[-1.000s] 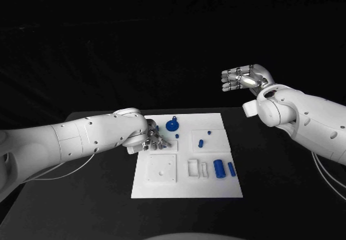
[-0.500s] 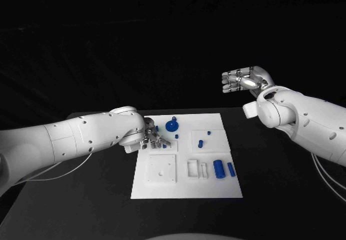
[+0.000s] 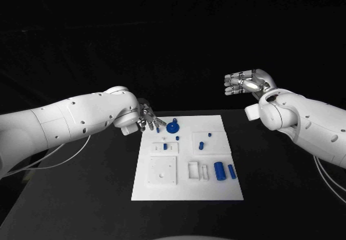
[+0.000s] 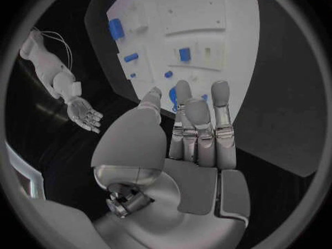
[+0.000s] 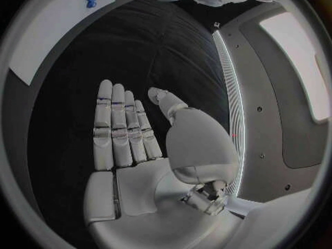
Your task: Assemble the parts on the task board
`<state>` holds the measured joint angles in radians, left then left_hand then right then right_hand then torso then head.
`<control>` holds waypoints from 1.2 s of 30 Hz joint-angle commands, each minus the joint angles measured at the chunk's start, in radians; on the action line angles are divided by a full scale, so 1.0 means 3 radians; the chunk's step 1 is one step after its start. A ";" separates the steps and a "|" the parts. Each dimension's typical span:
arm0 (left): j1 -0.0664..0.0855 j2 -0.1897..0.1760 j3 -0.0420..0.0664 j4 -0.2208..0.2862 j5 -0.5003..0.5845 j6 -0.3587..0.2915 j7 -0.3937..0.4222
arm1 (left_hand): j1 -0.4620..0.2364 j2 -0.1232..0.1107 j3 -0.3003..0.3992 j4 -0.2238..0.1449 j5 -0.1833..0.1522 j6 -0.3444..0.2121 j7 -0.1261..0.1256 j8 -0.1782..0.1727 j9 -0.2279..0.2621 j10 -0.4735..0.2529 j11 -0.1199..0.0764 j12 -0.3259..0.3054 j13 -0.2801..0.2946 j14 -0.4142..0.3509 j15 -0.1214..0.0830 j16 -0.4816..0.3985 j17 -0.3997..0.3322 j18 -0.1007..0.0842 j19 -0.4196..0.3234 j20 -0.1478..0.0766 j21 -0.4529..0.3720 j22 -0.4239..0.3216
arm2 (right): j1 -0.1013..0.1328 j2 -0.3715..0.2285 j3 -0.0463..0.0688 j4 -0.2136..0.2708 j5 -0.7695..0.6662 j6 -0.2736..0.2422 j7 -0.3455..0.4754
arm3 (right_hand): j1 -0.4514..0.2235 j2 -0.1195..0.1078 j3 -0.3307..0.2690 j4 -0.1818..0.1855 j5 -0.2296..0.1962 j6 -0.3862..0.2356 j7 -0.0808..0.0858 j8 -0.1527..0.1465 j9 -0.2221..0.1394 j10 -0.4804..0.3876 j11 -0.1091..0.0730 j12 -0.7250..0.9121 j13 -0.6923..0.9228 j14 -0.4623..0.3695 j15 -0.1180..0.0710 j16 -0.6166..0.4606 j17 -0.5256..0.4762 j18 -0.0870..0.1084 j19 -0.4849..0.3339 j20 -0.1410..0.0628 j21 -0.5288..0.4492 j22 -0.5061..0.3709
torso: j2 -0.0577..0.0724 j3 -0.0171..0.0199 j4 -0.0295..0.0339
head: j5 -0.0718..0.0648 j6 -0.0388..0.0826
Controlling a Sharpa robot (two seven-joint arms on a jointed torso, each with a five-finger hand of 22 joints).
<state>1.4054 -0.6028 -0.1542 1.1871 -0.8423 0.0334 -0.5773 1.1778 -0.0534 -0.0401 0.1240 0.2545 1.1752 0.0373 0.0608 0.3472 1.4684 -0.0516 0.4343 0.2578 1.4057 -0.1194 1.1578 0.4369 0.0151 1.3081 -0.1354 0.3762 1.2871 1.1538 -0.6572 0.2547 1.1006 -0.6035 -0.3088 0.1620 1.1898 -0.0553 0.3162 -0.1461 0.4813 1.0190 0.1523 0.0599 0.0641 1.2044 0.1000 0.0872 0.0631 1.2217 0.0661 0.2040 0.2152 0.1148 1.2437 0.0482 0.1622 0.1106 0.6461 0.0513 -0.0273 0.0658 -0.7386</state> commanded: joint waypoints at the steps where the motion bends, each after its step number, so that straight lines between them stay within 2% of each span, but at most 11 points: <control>1: 0.0051 0.0043 0.0007 -0.0139 0.0177 0.0059 0.0067 | -0.0029 0.0044 -0.0036 -0.0053 -0.0041 -0.0013 0.0010 0.0009 -0.0154 0.0123 0.0022 -0.0002 -0.0008 0.0013 0.0022 0.0002 0.0002 0.0031 0.0030 0.0013 -0.0030 0.0003 | -0.0001 -0.0003 0.0001 -0.0001 0.0017 0.0035 0.0034 | -0.0004 -0.0032 0.0016 -0.0011 0.0015 -0.0011 -0.0002 0.0008 0.0000 -0.0018 0.0000 -0.0008 -0.0005 -0.0011 0.0002 -0.0019 -0.0004 0.0029 0.0022 0.0001 -0.0016 -0.0006 | 0.0010 0.0004 -0.0004 | 0.0014 -0.0006; 3: 0.0071 0.0076 0.0010 -0.0241 0.0189 0.0118 0.0074 | -0.0046 0.0025 -0.0041 -0.0057 -0.0049 -0.0035 0.0021 0.0015 -0.0234 0.0119 0.0022 0.0006 -0.0009 0.0007 0.0021 0.0008 0.0007 0.0030 0.0045 0.0010 -0.0044 0.0020 | -0.0001 -0.0006 0.0001 0.0003 0.0017 0.0036 0.0034 | -0.0004 -0.0032 0.0016 -0.0011 0.0015 -0.0011 -0.0002 0.0008 0.0000 -0.0018 0.0000 -0.0008 -0.0005 -0.0011 0.0002 -0.0019 -0.0004 0.0029 0.0022 0.0001 -0.0016 -0.0006 | 0.0019 0.0001 -0.0008 | 0.0015 0.0008; 7: 0.0091 0.0142 0.0013 -0.0412 0.0143 0.0235 0.0091 | -0.0042 -0.0047 -0.0007 -0.0049 -0.0035 -0.0062 0.0030 0.0010 -0.0281 0.0098 0.0026 -0.0009 -0.0013 -0.0005 0.0017 0.0000 0.0009 0.0029 0.0044 0.0006 -0.0069 0.0044 | -0.0001 -0.0013 0.0001 0.0012 0.0018 0.0034 0.0039 | -0.0008 -0.0033 0.0020 -0.0015 0.0039 -0.0013 -0.0001 0.0007 0.0000 -0.0018 0.0000 -0.0009 -0.0005 -0.0010 0.0002 -0.0019 -0.0007 0.0029 0.0023 0.0000 -0.0014 -0.0010 | 0.0037 -0.0003 -0.0016 | 0.0015 0.0005; 14: 0.0105 0.0288 0.0016 -0.0751 0.0005 0.0403 0.0113 | -0.0073 -0.0102 0.0026 0.0015 -0.0069 -0.0054 0.0025 0.0012 -0.0273 0.0097 0.0026 0.0000 -0.0004 -0.0005 0.0016 0.0003 0.0016 0.0026 0.0050 0.0005 -0.0094 0.0074 | -0.0001 -0.0031 0.0002 0.0038 0.0018 0.0030 0.0047 | -0.0017 -0.0037 0.0025 -0.0019 0.0066 -0.0016 0.0001 0.0007 0.0000 -0.0032 0.0005 -0.0019 -0.0007 -0.0009 0.0002 -0.0018 -0.0010 0.0030 0.0025 0.0000 -0.0011 -0.0014 | 0.0075 -0.0001 -0.0035 | 0.0036 0.0020; 19: 0.0104 0.0383 0.0015 -0.0968 -0.0030 0.0495 0.0115 | -0.0086 -0.0090 0.0036 0.0034 -0.0074 -0.0035 0.0019 0.0014 -0.0258 0.0100 0.0024 0.0006 0.0001 -0.0003 0.0014 0.0009 0.0020 0.0024 0.0056 0.0003 -0.0098 0.0084 | -0.0001 -0.0048 0.0003 0.0067 0.0018 0.0028 0.0051 | -0.0020 -0.0039 0.0032 -0.0022 0.0076 -0.0017 0.0001 0.0007 0.0000 -0.0038 0.0008 -0.0028 -0.0006 -0.0009 0.0003 -0.0018 -0.0012 0.0032 0.0024 0.0001 -0.0010 -0.0017 | 0.0107 -0.0005 -0.0052 | 0.0052 0.0041; 20: 0.0103 0.0398 0.0015 -0.1002 -0.0033 0.0513 0.0116 | -0.0086 -0.0090 0.0036 0.0034 -0.0074 -0.0035 0.0019 0.0014 -0.0258 0.0100 0.0024 0.0006 0.0001 -0.0003 0.0014 0.0009 0.0020 0.0024 0.0056 0.0003 -0.0098 0.0084 | -0.0001 -0.0051 0.0003 0.0073 0.0018 0.0027 0.0051 | -0.0021 -0.0040 0.0034 -0.0023 0.0079 -0.0016 0.0002 0.0008 0.0000 -0.0039 0.0009 -0.0031 -0.0006 -0.0009 0.0003 -0.0018 -0.0013 0.0033 0.0025 0.0001 -0.0009 -0.0017 | 0.0113 -0.0005 -0.0049 | 0.0050 0.0044; 21: 0.0099 0.0418 0.0014 -0.1046 -0.0035 0.0538 0.0117 | -0.0089 -0.0085 0.0035 0.0035 -0.0075 -0.0037 0.0019 0.0013 -0.0254 0.0096 0.0025 0.0006 0.0002 -0.0007 0.0014 0.0008 0.0020 0.0023 0.0054 0.0003 -0.0101 0.0088 | -0.0001 -0.0056 0.0004 0.0079 0.0018 0.0027 0.0052 | -0.0022 -0.0039 0.0035 -0.0023 0.0081 -0.0017 0.0002 0.0008 0.0000 -0.0040 0.0010 -0.0033 -0.0006 -0.0009 0.0003 -0.0018 -0.0013 0.0033 0.0024 0.0001 -0.0008 -0.0018 | 0.0121 -0.0006 -0.0049 | 0.0048 0.0054; 22: 0.0092 0.0440 0.0014 -0.1091 -0.0037 0.0565 0.0118 | -0.0090 -0.0084 0.0035 0.0035 -0.0075 -0.0038 0.0020 0.0013 -0.0253 0.0095 0.0025 0.0006 0.0002 -0.0008 0.0014 0.0007 0.0020 0.0022 0.0053 0.0003 -0.0102 0.0089 | 0.0000 -0.0060 0.0004 0.0085 0.0018 0.0027 0.0053 | -0.0023 -0.0039 0.0036 -0.0023 0.0082 -0.0017 0.0002 0.0008 0.0000 -0.0040 0.0010 -0.0033 -0.0006 -0.0009 0.0003 -0.0018 -0.0013 0.0033 0.0024 0.0002 -0.0008 -0.0018 | 0.0127 -0.0007 -0.0048 | 0.0035 0.0086; 23: 0.0084 0.0465 0.0014 -0.1138 -0.0038 0.0595 0.0118 | -0.0093 -0.0079 0.0033 0.0034 -0.0077 -0.0043 0.0021 0.0013 -0.0248 0.0088 0.0028 0.0005 0.0002 -0.0015 0.0017 0.0004 0.0020 0.0021 0.0049 0.0004 -0.0107 0.0092 | 0.0000 -0.0066 0.0005 0.0090 0.0018 0.0028 0.0055 | -0.0026 -0.0042 0.0036 -0.0023 0.0087 -0.0018 0.0003 0.0007 0.0000 -0.0041 0.0010 -0.0035 -0.0006 -0.0008 0.0003 -0.0017 -0.0013 0.0034 0.0024 0.0002 -0.0008 -0.0019 | 0.0130 -0.0006 -0.0051 | 0.0033 0.0092; 26: 0.0062 0.0519 0.0013 -0.1243 -0.0038 0.0655 0.0115 | -0.0105 -0.0073 0.0029 0.0038 -0.0082 -0.0048 0.0023 0.0012 -0.0244 0.0082 0.0031 0.0004 0.0003 -0.0020 0.0017 0.0002 0.0019 0.0019 0.0045 0.0005 -0.0112 0.0096 | 0.0001 -0.0074 0.0006 0.0100 0.0018 0.0026 0.0056 | -0.0031 -0.0046 0.0035 -0.0022 0.0094 -0.0020 0.0003 0.0007 0.0000 -0.0041 0.0011 -0.0037 -0.0006 -0.0009 0.0004 -0.0018 -0.0015 0.0034 0.0024 0.0003 -0.0007 -0.0020 | 0.0141 -0.0007 -0.0046 | 0.0031 0.0098; 36: 0.0004 0.0640 0.0011 -0.1456 -0.0013 0.0794 0.0115 | -0.0149 -0.0044 0.0020 0.0045 -0.0109 0.0008 0.0004 0.0013 -0.0160 0.0077 0.0026 0.0014 0.0012 -0.0027 0.0013 0.0013 0.0025 0.0011 0.0045 0.0001 -0.0133 0.0116 | 0.0003 -0.0070 0.0010 0.0131 0.0016 0.0030 0.0062 | -0.0037 -0.0048 0.0035 -0.0021 0.0109 -0.0020 0.0002 0.0008 0.0000 -0.0043 0.0011 -0.0040 -0.0006 -0.0009 0.0005 -0.0017 -0.0016 0.0034 0.0023 0.0004 -0.0006 -0.0024 | 0.0180 0.0000 -0.0060 | 0.0048 0.0120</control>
<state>1.4067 -0.4151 -0.1515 0.7539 -0.8453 0.2235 -0.5545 1.1458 -0.0670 -0.0351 0.1321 0.2269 1.1728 0.0398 0.0609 0.2974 1.4649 -0.0481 0.4343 0.2599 1.4023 -0.1158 1.1578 0.4434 0.0152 1.3189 -0.1322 0.3394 1.3078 1.1546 -0.6795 0.2569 1.1368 -0.5991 -0.3091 0.1662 1.1818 -0.0633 0.3233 -0.1532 0.5077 1.0192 0.1522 0.0599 0.0641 1.1990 0.1054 0.0794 0.0620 1.2218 0.0659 0.2041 0.2111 0.1139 1.2436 0.0482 0.1622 0.1050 0.6961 0.0498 -0.0445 0.0785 -0.7034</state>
